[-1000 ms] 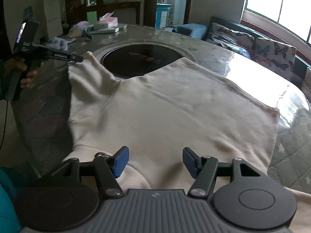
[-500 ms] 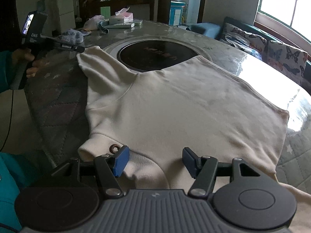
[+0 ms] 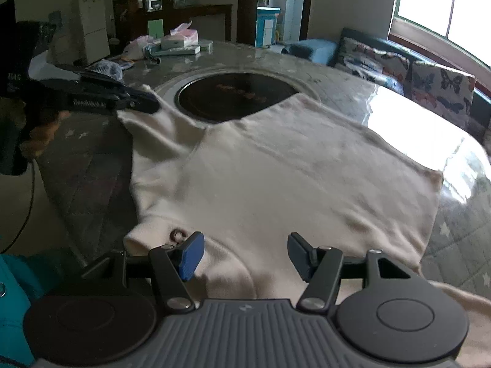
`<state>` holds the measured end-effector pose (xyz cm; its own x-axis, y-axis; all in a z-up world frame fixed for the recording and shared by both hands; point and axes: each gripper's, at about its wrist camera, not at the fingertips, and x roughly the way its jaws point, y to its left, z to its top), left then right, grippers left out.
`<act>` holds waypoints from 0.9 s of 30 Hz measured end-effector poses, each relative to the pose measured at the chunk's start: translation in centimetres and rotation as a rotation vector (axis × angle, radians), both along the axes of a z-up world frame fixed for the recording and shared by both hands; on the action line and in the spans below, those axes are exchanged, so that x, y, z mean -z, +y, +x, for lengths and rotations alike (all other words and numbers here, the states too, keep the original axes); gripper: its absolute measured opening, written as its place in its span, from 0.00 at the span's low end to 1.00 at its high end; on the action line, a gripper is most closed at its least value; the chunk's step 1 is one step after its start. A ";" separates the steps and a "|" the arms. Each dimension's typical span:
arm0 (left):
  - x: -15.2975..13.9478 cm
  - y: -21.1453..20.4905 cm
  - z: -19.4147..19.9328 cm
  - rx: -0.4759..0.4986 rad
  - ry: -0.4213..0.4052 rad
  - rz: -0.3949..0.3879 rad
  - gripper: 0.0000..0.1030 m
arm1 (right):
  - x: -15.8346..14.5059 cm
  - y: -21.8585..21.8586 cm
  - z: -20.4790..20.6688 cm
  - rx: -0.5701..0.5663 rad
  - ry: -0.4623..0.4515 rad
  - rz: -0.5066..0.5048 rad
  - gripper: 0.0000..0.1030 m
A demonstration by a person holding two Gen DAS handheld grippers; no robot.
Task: Fold clothes
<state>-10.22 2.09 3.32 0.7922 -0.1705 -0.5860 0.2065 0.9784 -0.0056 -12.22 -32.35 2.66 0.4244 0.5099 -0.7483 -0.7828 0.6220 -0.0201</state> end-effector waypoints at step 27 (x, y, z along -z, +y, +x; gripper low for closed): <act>-1.0 -4.3 0.1 0.186 0.024 -0.022 0.14 | -1.7 -5.0 1.5 0.172 0.003 0.110 0.57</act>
